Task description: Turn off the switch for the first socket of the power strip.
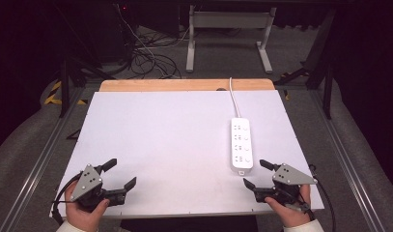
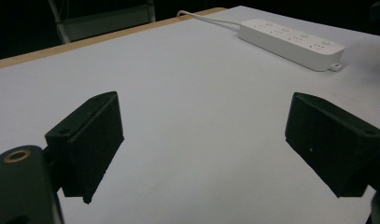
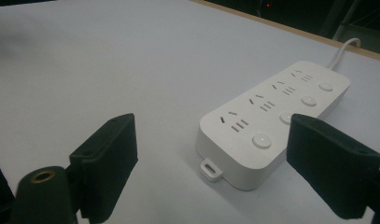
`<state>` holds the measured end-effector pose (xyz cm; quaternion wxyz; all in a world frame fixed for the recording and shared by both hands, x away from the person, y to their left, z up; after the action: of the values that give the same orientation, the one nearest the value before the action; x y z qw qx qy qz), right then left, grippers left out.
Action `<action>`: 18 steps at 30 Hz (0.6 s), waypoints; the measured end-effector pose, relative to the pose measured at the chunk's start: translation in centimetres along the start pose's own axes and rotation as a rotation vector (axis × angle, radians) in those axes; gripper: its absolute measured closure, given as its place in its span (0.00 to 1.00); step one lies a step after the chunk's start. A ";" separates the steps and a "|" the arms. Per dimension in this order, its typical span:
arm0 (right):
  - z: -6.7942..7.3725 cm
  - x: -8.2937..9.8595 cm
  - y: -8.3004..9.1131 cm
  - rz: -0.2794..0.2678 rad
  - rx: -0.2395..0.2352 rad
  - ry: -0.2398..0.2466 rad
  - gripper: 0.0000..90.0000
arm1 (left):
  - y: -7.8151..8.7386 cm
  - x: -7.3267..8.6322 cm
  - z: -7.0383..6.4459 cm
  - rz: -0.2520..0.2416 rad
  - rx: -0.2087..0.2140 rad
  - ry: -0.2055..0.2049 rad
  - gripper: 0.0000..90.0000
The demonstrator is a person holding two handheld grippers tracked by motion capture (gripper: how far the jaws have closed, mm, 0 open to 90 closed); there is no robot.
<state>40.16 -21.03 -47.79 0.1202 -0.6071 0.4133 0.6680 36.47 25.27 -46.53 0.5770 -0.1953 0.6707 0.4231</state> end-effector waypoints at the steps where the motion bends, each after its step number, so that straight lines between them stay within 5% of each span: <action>1: 0.0 0.0 0.0 -0.001 -0.003 0.001 0.19 | 0.0 0.0 0.0 0.001 -0.003 -0.002 0.13; 18: 0.2 -0.4 0.1 -0.018 -0.010 0.016 0.20 | 0.1 0.0 -0.2 -0.002 -0.021 -0.029 0.13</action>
<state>40.02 -20.82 -47.45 0.1201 -0.6165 0.4055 0.6641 36.30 25.14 -46.47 0.5851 -0.1957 0.6575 0.4326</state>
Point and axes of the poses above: each handheld gripper's, and its own axes: y roughly backward along the jaws, x roughly out of its underside, z roughly to its left, the point moved 4 cm from there along -y, roughly forward along the jaws
